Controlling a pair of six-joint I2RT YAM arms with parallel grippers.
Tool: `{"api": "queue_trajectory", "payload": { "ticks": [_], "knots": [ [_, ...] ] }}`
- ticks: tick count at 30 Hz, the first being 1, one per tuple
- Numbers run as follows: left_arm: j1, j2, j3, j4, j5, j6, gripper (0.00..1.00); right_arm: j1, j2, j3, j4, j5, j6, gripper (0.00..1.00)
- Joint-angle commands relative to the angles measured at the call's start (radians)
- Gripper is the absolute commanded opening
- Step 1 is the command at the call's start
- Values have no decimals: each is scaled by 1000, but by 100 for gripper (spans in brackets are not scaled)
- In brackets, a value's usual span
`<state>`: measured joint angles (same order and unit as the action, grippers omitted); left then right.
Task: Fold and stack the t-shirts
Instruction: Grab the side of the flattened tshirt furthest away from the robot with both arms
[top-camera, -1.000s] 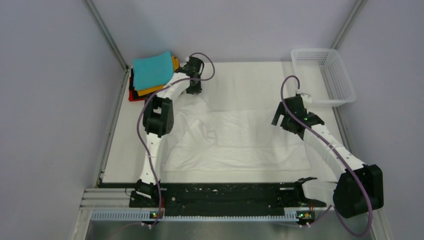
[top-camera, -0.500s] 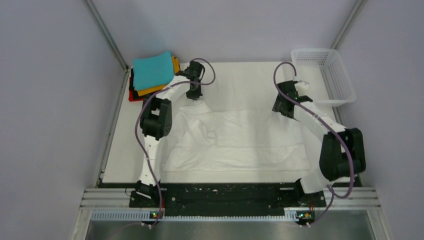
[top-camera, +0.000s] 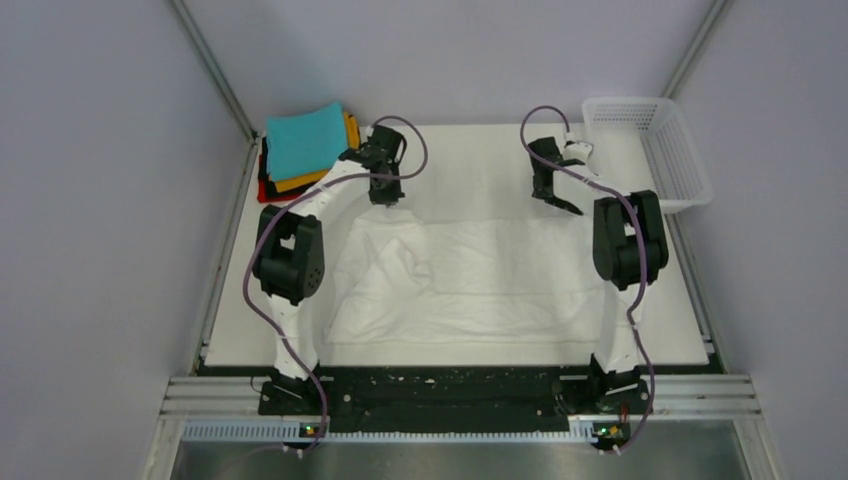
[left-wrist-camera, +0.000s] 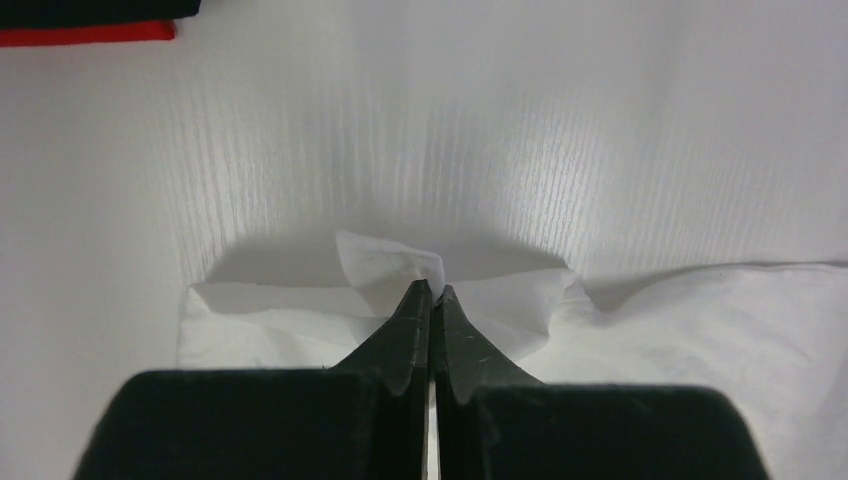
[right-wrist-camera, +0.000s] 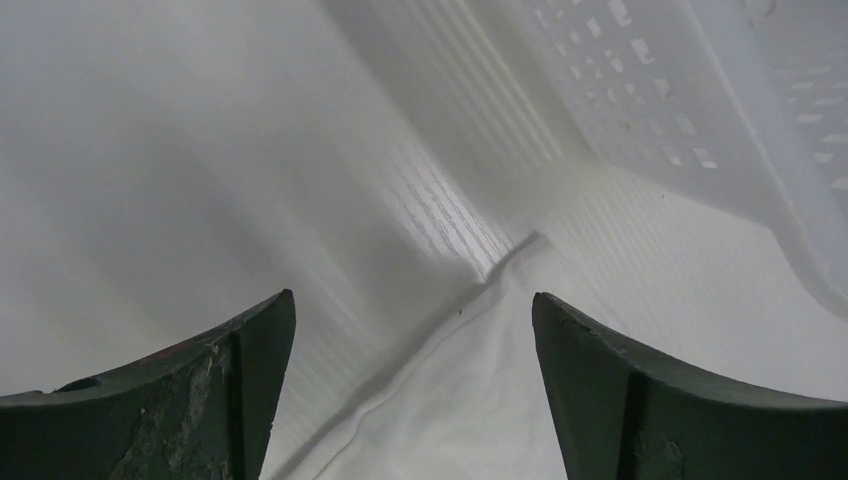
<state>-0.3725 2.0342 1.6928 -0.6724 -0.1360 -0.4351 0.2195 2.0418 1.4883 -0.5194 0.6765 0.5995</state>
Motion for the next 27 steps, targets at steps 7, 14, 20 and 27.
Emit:
{"api": "queue_trajectory", "payload": {
  "ticks": [7, 14, 20, 27],
  "knots": [
    [-27, -105, -66, 45, 9, -25, 0, -9, 59, 5, -79, 70, 13, 86],
    [-33, -150, -110, 54, -2, -32, 0, -10, 12, -69, -98, 83, 36, 81],
    [-33, -182, -143, 57, -8, -38, 0, -15, -52, -152, -92, 92, 68, 61],
    [-35, -226, -186, 73, -4, -42, 0, -27, -53, -158, -91, 78, 107, 29]
  ]
}}
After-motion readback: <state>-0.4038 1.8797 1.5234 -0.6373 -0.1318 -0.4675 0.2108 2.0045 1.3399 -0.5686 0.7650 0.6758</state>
